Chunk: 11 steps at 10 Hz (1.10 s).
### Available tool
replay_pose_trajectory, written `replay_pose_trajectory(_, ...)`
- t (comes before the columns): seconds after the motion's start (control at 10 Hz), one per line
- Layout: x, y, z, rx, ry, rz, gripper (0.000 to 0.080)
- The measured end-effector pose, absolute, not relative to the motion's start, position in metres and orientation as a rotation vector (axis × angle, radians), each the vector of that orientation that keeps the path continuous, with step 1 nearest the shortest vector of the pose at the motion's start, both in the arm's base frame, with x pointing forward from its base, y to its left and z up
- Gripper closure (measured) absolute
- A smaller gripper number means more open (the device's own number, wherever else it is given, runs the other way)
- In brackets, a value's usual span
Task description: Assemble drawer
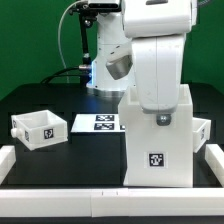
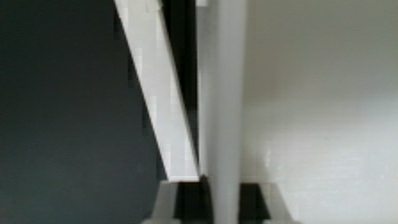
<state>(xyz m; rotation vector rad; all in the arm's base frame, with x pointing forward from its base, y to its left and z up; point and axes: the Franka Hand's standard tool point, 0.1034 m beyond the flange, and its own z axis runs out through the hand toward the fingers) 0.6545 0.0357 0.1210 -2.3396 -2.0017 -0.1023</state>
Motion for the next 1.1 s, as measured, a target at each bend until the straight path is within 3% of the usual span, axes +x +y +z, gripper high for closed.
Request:
replay_pose_trajectory(0.5,0.658,0.077,0.101,-2.291,-2.034,-0.105,0.0765)
replay_pose_trajectory(1.1,0.661,0.093,0.097,-2.275,-2.051,-0.094,0.0765)
